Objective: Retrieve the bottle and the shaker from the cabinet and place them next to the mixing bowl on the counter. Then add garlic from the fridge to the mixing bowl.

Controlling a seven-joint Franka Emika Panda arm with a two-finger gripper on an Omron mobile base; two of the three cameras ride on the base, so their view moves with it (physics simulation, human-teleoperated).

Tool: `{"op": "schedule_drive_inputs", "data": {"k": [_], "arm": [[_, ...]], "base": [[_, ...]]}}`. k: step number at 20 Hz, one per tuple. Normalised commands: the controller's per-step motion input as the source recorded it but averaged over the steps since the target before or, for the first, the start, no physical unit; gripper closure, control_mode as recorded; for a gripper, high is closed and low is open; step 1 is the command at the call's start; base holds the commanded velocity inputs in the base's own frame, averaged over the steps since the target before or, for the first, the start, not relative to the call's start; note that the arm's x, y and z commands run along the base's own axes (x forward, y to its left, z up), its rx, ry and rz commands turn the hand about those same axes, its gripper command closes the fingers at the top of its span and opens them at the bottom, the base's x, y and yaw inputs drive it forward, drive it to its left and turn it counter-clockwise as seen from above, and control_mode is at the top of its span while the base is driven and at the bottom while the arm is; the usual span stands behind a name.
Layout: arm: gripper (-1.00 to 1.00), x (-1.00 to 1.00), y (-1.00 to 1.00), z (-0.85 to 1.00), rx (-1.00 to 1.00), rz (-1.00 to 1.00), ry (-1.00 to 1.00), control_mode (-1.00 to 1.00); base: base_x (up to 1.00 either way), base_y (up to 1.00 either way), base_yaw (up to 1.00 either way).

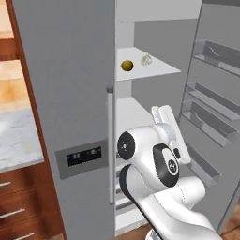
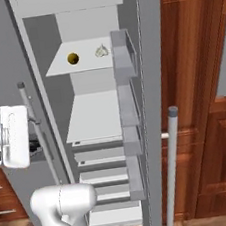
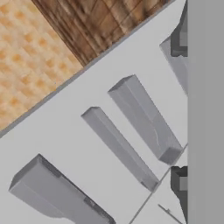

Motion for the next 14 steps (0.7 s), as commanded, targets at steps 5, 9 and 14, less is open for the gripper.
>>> {"op": "schedule_drive_inputs", "data": {"k": [5, 9, 14], "arm": [[-1.0, 0.0, 0.0, 0.0, 0.0, 0.0, 0.0, 1.0], [-1.0, 0.0, 0.0, 0.0, 0.0, 0.0, 0.0, 1.0], [-1.0, 0.0, 0.0, 0.0, 0.0, 0.0, 0.0, 1.0]], "base": [[0.29, 0.0, -0.33], [0.21, 0.02, -0.37], [0.24, 0.16, -0.26]]}}
